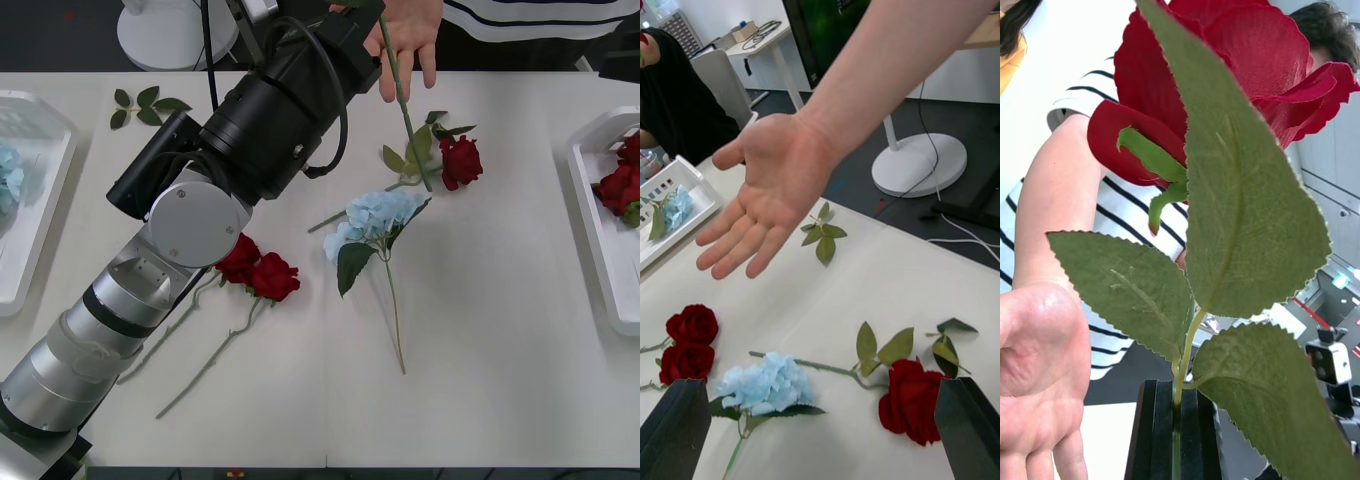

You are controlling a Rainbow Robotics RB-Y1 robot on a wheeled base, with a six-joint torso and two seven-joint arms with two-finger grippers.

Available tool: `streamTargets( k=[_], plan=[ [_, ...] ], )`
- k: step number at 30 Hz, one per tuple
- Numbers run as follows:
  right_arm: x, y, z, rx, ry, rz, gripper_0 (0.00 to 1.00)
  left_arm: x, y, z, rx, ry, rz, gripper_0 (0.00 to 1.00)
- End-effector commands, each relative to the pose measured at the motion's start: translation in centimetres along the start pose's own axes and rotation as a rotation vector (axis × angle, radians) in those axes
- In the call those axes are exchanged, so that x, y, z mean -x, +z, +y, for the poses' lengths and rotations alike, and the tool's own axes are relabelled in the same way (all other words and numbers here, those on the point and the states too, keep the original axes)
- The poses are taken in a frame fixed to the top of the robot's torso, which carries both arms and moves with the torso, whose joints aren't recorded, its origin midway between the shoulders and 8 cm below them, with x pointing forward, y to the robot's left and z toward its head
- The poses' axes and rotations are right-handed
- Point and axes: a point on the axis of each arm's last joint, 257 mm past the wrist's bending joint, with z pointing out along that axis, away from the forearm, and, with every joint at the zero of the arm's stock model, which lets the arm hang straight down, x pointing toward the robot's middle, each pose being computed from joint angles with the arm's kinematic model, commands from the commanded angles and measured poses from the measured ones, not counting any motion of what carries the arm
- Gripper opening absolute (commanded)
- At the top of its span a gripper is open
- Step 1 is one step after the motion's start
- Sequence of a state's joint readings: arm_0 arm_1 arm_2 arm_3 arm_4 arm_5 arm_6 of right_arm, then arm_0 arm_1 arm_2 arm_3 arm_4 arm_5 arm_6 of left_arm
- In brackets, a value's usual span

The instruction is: Place the red flowers into the right box and the blue flowers into the left box. If a person shows an open palm, hand one flower to the person first, then continue sorting.

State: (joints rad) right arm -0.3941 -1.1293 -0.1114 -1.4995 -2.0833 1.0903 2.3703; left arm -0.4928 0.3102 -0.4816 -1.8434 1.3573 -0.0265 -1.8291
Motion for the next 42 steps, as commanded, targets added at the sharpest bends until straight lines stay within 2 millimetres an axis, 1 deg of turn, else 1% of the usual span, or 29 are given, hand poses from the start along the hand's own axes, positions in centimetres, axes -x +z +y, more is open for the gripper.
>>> streamTargets(
  k=[1, 3, 6, 9, 11, 13, 16, 17, 18, 21, 22, 23, 24, 29, 30, 32, 36, 42],
  plan=[
    [-1.7, -2.2, -0.4, -0.033, -0.043, 0.104, 0.88, 0.8, 0.2, -2.3, -0.038, -0.093, -0.034, 0.00],
    [-2.8, -2.4, -0.6, -0.038, -0.031, 0.128, 0.88, 0.8, 0.2, -2.3, -0.038, -0.093, -0.034, 0.00],
    [-4.9, -2.7, -1.4, -0.068, -0.014, 0.185, 0.88, 0.8, 0.2, -2.3, -0.038, -0.093, -0.034, 0.00],
    [-6.5, -2.7, -1.9, -0.094, 0.058, 0.233, 0.88, 0.8, 0.2, -2.3, -0.038, -0.093, -0.034, 0.00],
    [-8.0, -2.8, -2.4, -0.121, 0.120, 0.276, 0.88, 0.8, 0.2, -2.3, -0.038, -0.093, -0.034, 0.00],
    [-9.7, -2.8, -2.8, -0.156, 0.205, 0.318, 0.89, 0.8, 0.2, -2.3, -0.038, -0.093, -0.034, 0.00],
    [-12.5, -2.5, -3.0, -0.200, 0.361, 0.380, 0.88, 0.8, 0.2, -2.3, -0.038, -0.093, -0.034, 0.00],
    [-13.0, -2.4, -3.0, -0.209, 0.388, 0.393, 0.88, 0.8, 0.2, -2.3, -0.038, -0.093, -0.034, 0.00],
    [-14.6, -2.1, -2.8, -0.229, 0.463, 0.425, 0.88, 0.8, 0.2, -2.3, -0.038, -0.093, -0.034, 0.00],
    [-17.0, -1.6, -2.8, -0.280, 0.569, 0.470, 0.88, 0.8, 0.2, -2.3, -0.038, -0.093, -0.034, 0.00],
    [-18.2, -1.3, -2.8, -0.303, 0.616, 0.489, 0.89, 0.8, 0.2, -2.3, -0.038, -0.093, -0.034, 0.00],
    [-18.5, -1.2, -2.9, -0.316, 0.642, 0.491, 0.88, 0.8, 0.2, -2.3, -0.038, -0.093, -0.034, 0.00],
    [-19.6, -0.7, -2.9, -0.342, 0.706, 0.495, 0.88, 0.8, 0.2, -2.3, -0.038, -0.093, -0.034, 0.00],
    [-21.5, 1.3, -2.6, -0.405, 0.926, 0.458, 0.89, 0.8, 0.2, -2.3, -0.038, -0.093, -0.034, 0.00],
    [-21.8, 1.9, -2.5, -0.413, 0.969, 0.444, 0.89, 0.8, 0.2, -2.3, -0.038, -0.093, -0.034, 0.00],
    [-21.9, 2.8, -2.1, -0.415, 1.041, 0.420, 0.89, 0.8, 0.2, -2.3, -0.038, -0.093, -0.034, 0.00],
    [-21.6, 5.4, -1.4, -0.421, 1.191, 0.367, 0.89, 0.8, 0.2, -2.3, -0.038, -0.093, -0.034, 0.00],
    [-21.5, 9.0, -1.5, -0.485, 1.298, 0.317, 0.89, 0.8, 0.2, -2.3, -0.038, -0.093, -0.034, 0.00]
  ],
)
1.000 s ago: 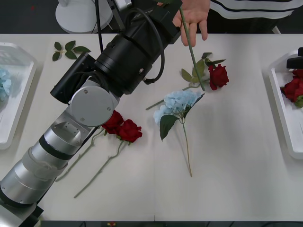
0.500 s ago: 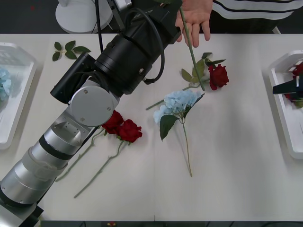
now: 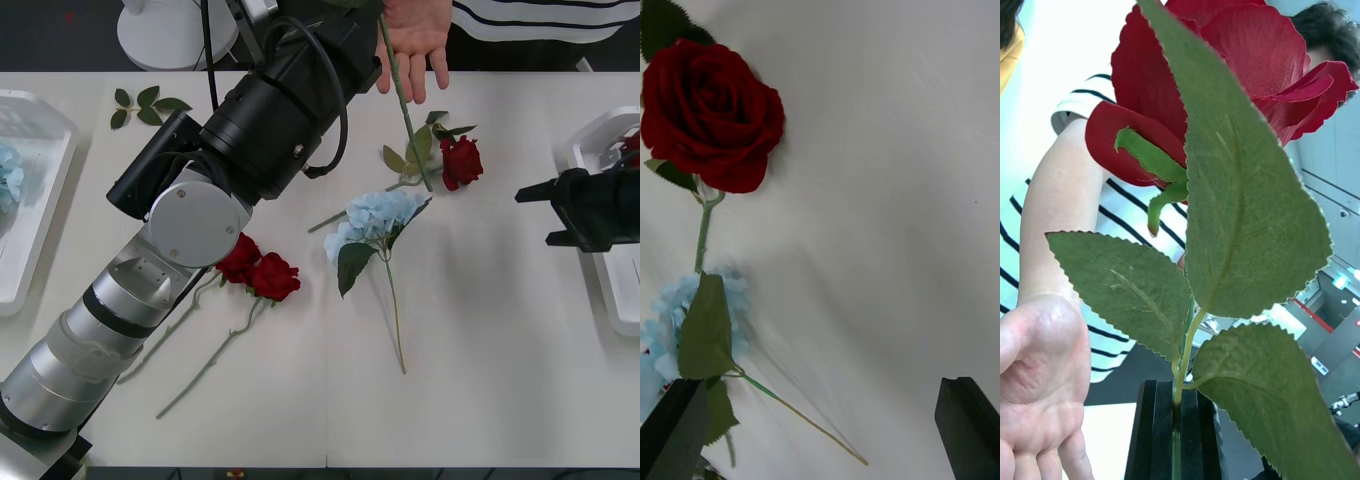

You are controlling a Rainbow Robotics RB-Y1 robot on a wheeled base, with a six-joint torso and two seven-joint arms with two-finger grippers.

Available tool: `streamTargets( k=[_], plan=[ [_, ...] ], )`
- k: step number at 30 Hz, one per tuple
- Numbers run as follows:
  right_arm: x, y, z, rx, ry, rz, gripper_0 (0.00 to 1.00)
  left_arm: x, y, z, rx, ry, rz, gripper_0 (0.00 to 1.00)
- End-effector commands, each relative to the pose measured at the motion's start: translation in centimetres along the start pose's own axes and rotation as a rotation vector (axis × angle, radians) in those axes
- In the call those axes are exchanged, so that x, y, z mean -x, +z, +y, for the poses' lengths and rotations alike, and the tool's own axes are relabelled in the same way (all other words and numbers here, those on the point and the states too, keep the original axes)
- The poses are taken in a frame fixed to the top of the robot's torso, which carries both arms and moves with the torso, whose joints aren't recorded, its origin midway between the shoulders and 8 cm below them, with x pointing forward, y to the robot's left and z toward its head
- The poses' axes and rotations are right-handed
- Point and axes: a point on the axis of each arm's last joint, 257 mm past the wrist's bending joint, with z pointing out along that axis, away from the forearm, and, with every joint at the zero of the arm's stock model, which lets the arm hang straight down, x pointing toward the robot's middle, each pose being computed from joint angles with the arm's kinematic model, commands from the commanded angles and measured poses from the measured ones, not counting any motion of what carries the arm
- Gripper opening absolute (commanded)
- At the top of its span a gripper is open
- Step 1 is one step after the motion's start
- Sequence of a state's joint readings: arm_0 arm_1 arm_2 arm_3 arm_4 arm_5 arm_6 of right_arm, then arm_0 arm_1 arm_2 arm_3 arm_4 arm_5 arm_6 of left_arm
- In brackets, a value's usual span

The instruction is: Place the red flowers into the right box and the blue flowers into the left box. If a person shows an open palm, hand one flower to the person first, then continue sorting.

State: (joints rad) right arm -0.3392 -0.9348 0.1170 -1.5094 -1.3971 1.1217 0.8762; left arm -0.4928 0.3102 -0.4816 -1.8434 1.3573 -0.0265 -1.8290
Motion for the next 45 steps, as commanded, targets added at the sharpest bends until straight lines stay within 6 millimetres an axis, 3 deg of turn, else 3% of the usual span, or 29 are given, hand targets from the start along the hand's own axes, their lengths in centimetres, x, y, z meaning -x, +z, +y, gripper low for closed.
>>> streamTargets(
  k=[1, 10, 20, 32, 45],
  plan=[
    [-0.7, 2.4, 4.3, 0.029, 0.016, -0.017, 0.89, 0.8, 0.2, -2.3, -0.038, -0.092, -0.034, 0.00],
    [-1.2, 5.7, 8.3, 0.025, 0.163, -0.068, 0.89, 0.8, 0.2, -2.3, -0.038, -0.092, -0.034, 0.00],
    [-0.8, 9.4, 11.1, -0.026, 0.234, -0.120, 0.89, 0.8, 0.2, -2.3, -0.038, -0.092, -0.034, 0.00],
    [0.3, 13.3, 12.3, -0.110, 0.289, -0.139, 0.89, 0.8, 0.2, -2.3, -0.038, -0.092, -0.034, 0.00],
    [0.0, 16.5, 14.1, -0.155, 0.297, -0.163, 0.89, 0.8, 0.2, -2.3, -0.038, -0.092, -0.034, 0.00]
  ],
)
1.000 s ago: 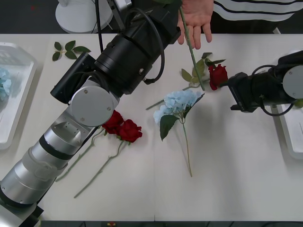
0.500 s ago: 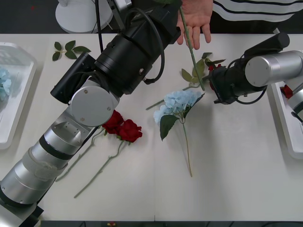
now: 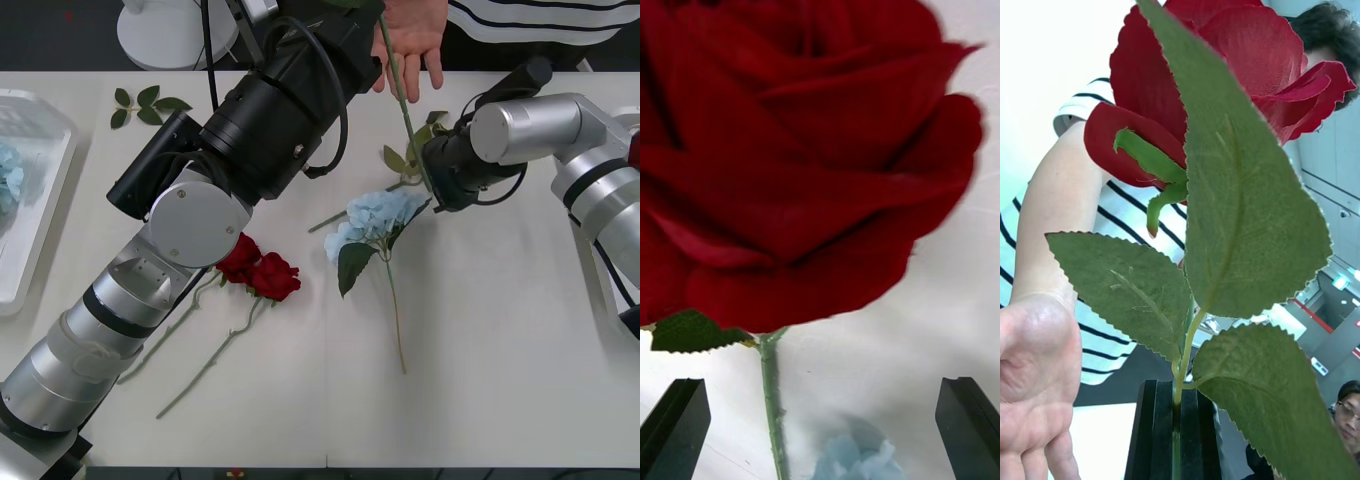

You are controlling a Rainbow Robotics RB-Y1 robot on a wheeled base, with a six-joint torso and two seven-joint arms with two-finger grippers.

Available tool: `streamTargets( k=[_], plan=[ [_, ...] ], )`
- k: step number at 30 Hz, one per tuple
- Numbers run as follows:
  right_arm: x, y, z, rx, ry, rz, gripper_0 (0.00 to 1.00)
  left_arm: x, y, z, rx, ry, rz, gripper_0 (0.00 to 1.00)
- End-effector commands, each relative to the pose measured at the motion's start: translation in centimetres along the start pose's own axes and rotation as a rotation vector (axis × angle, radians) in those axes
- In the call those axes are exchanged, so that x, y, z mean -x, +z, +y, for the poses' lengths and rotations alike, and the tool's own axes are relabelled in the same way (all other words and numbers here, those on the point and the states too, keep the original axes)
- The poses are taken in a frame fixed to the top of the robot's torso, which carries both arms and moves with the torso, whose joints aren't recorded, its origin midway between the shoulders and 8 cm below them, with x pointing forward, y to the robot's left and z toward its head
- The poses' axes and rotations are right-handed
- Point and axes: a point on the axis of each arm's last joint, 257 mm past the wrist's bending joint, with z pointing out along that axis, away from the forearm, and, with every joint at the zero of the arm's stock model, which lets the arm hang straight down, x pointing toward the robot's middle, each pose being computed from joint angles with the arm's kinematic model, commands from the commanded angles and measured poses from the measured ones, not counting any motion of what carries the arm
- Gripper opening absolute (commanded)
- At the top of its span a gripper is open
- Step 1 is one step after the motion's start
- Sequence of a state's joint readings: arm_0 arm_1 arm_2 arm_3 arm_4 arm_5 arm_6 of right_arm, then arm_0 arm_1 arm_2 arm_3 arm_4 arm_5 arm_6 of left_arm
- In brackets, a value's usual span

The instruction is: Place the red flowers into the right box and the blue flowers into the left box. If a person shows an open palm, hand one flower to the person first, then continue sorting.

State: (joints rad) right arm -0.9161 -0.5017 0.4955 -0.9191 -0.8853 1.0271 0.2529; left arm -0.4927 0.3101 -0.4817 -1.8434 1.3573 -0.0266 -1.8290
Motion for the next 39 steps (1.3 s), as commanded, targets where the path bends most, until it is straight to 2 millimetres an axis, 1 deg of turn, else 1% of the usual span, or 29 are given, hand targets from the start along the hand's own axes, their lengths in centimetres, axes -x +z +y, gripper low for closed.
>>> streamTargets(
  k=[1, 5, 14, 19, 20, 25, 26, 27, 28, 30, 32, 33, 39],
  plan=[
    [-2.0, 0.0, 4.3, 0.044, -0.033, -0.014, 0.88, 0.8, 0.2, -2.3, -0.038, -0.092, -0.034, 0.00],
    [-2.5, 1.2, 4.2, 0.037, -0.030, -0.026, 0.89, 0.8, 0.2, -2.3, -0.038, -0.092, -0.034, 0.00],
    [-3.4, 2.0, 4.7, 0.008, -0.028, -0.040, 0.89, 0.8, 0.2, -2.3, -0.038, -0.092, -0.034, 0.00],
    [-3.7, 3.0, 4.5, -0.009, -0.055, -0.068, 0.89, 0.8, 0.2, -2.3, -0.038, -0.092, -0.034, 0.00],
    [-3.6, 3.1, 4.5, -0.007, -0.056, -0.073, 0.85, 0.8, 0.2, -2.3, -0.038, -0.092, -0.034, 0.00],
    [-3.4, 3.5, 3.8, -0.032, -0.075, -0.093, 0.45, 0.8, 0.2, -2.3, -0.038, -0.092, -0.034, 0.00],
    [-3.4, 3.6, 3.6, -0.036, -0.081, -0.096, 0.40, 0.8, 0.2, -2.3, -0.038, -0.092, -0.034, 0.00],
    [-3.2, 3.7, 3.4, -0.042, -0.090, -0.104, 0.33, 0.8, 0.2, -2.3, -0.038, -0.092, -0.034, 0.00],
    [-3.2, 3.8, 3.2, -0.047, -0.097, -0.107, 0.22, 0.8, 0.2, -2.3, -0.038, -0.092, -0.034, 0.00],
    [-3.1, 3.9, 2.9, -0.054, -0.098, -0.110, 0.10, 0.8, 0.2, -2.3, -0.038, -0.092, -0.034, 0.00],
    [-2.9, 4.0, 2.6, -0.063, -0.105, -0.117, 0.02, 0.8, 0.2, -2.3, -0.038, -0.092, -0.034, 0.00],
    [-2.7, 4.0, 2.6, -0.063, -0.109, -0.121, 0.00, 0.8, 0.2, -2.3, -0.038, -0.092, -0.034, 0.00],
    [-2.0, 4.0, 2.1, -0.078, -0.145, -0.145, 0.00, 0.8, 0.2, -2.3, -0.038, -0.092, -0.034, 0.00]
  ],
)
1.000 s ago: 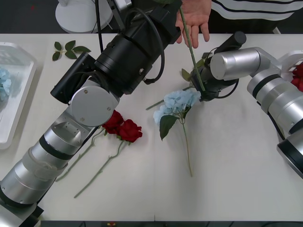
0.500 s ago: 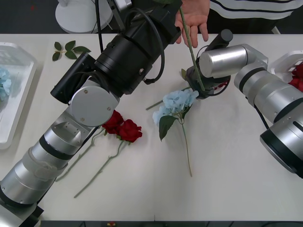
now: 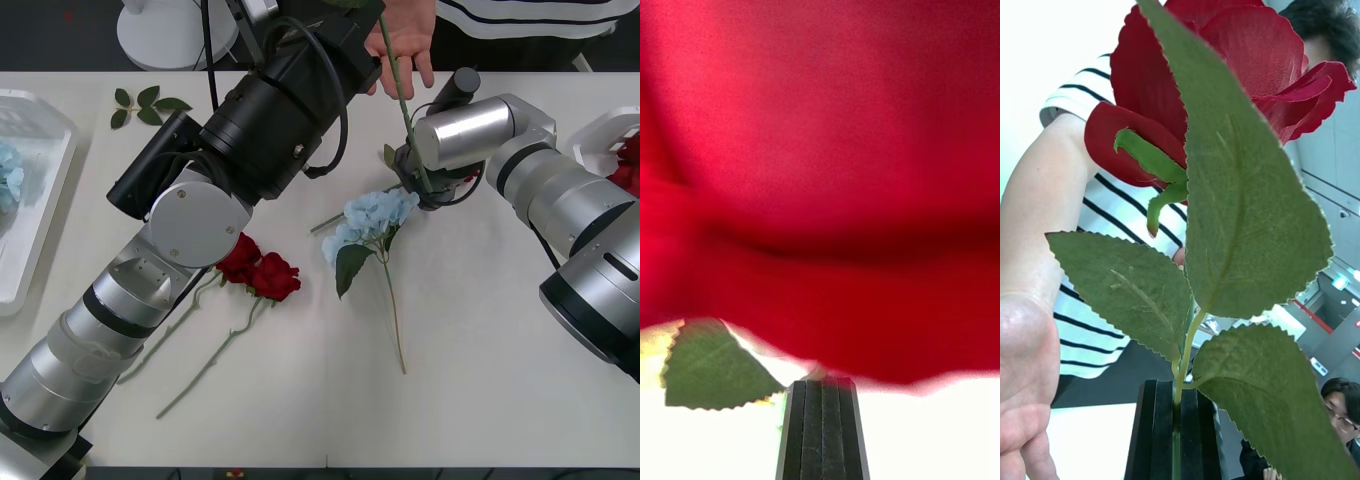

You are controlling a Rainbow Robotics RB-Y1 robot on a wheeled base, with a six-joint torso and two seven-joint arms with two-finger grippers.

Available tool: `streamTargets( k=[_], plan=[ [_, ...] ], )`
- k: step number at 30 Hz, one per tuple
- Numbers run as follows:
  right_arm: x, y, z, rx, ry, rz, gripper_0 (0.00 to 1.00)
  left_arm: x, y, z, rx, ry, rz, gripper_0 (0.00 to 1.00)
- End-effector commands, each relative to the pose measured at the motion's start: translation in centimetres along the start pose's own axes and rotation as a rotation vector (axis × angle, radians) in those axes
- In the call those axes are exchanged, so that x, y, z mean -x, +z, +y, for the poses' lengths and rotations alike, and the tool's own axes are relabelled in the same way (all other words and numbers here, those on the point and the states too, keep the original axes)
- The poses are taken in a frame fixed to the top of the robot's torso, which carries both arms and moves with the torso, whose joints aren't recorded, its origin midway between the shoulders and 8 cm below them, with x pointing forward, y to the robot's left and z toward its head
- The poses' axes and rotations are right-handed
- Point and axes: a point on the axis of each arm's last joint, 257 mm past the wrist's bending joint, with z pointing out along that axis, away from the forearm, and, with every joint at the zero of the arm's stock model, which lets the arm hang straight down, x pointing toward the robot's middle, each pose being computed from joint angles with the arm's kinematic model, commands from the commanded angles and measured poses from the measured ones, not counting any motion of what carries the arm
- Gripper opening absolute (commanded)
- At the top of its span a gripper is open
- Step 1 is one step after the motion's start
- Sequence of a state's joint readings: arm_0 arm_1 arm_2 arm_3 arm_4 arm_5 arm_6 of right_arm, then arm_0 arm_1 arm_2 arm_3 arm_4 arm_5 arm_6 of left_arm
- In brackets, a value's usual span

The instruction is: Place the red flowers into the right box and the blue flowers into the left box. If a person shows an open palm, hand one flower to the person first, then continue sorting.

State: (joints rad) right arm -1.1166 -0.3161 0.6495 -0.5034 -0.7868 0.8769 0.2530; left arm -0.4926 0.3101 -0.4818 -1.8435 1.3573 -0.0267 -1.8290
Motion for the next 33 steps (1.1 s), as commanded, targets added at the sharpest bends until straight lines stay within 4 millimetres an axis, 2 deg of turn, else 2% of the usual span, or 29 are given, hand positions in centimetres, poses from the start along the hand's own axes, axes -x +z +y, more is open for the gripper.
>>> streamTargets(
  k=[1, 11, 15, 19, 22, 23, 24, 26, 29, 33],
  plan=[
    [-1.3, 0.0, 1.2, 0.005, -0.064, -0.011, 0.00, 0.8, 0.2, -2.3, -0.038, -0.092, -0.034, 0.00],
    [0.0, -0.7, 0.1, -0.047, -0.150, -0.013, 0.00, 0.8, 0.2, -2.3, -0.038, -0.092, -0.034, 0.00],
    [2.6, -2.5, -1.2, -0.124, -0.277, -0.011, 0.00, 0.8, 0.2, -2.3, -0.038, -0.092, -0.034, 0.00],
    [5.9, -4.0, -2.6, -0.182, -0.449, -0.021, 0.00, 0.8, 0.2, -2.3, -0.038, -0.092, -0.034, 0.00],
    [7.3, -4.6, -3.1, -0.183, -0.520, -0.006, 0.00, 0.8, 0.2, -2.3, -0.038, -0.092, -0.034, 0.00],
    [7.4, -4.9, -3.2, -0.174, -0.519, 0.019, 0.10, 0.8, 0.2, -2.3, -0.038, -0.092, -0.034, 0.00],
    [7.1, -5.1, -3.2, -0.165, -0.509, 0.045, 0.44, 0.8, 0.2, -2.3, -0.038, -0.092, -0.034, 0.00],
    [6.9, -5.8, -2.9, -0.146, -0.472, 0.083, 0.75, 0.8, 0.2, -2.3, -0.038, -0.092, -0.034, 0.00],
    [5.9, -7.0, -1.7, -0.103, -0.407, 0.145, 0.98, 0.8, 0.2, -2.3, -0.038, -0.092, -0.034, 0.00],
    [5.1, -7.8, -0.4, -0.057, -0.352, 0.191, 1.00, 0.8, 0.2, -2.3, -0.038, -0.092, -0.034, 0.00]
  ],
)
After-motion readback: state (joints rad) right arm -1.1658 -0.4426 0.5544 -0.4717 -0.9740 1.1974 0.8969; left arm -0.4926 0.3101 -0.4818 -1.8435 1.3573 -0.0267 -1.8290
